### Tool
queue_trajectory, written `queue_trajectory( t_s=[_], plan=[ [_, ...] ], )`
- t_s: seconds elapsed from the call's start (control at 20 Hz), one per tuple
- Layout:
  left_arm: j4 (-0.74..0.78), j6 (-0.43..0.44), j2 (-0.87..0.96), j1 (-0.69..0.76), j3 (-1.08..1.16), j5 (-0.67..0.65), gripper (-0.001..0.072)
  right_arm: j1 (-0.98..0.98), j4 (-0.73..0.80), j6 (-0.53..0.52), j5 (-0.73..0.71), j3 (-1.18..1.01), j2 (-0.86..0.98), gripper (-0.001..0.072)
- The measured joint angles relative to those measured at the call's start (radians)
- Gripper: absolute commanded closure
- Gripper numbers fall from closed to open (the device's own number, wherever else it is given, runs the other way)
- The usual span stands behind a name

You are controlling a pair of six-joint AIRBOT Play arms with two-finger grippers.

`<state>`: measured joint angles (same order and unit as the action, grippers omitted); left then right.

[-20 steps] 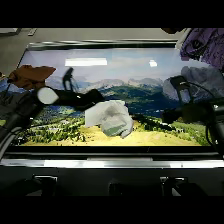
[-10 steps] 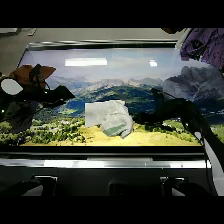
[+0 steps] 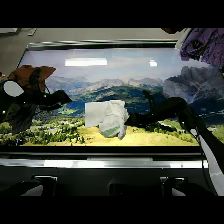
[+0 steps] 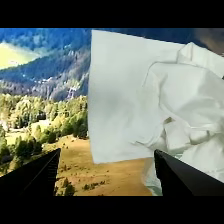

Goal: Fold the clothes and pants, and hang the long-sleeved shirts on hangers.

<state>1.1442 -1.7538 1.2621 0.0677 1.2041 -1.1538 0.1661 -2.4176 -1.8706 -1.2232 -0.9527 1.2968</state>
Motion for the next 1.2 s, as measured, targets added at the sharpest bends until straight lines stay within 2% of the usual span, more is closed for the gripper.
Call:
queue_trajectory(
  t_s=[0.35,0.5,0.7,0.85,1.1,1.2],
  plan=[
    [0.011,-0.006,0.0,-0.043,-0.022,-0.034,0.0037,0.0,0.055,-0.037,-0.066,0.0,-0.057,0.0216],
    [0.029,0.012,0.0,-0.053,-0.023,-0.038,0.0037,0.0,0.148,-0.008,0.022,0.0,-0.072,0.0216],
    [0.045,0.023,0.0,-0.058,-0.024,-0.04,0.0037,-0.024,0.235,0.093,0.175,0.0,-0.024,0.0219],
    [0.051,0.024,0.0,-0.06,-0.024,-0.04,0.0037,-0.062,0.145,0.096,0.187,0.0,0.081,0.0219],
    [0.053,0.026,0.0,-0.06,-0.024,-0.04,0.0037,-0.054,0.011,0.027,0.166,0.0,0.206,0.022],
    [0.053,0.026,0.001,-0.06,-0.024,-0.04,0.0037,-0.04,-0.019,0.012,0.19,0.0,0.233,0.0247]
  ],
)
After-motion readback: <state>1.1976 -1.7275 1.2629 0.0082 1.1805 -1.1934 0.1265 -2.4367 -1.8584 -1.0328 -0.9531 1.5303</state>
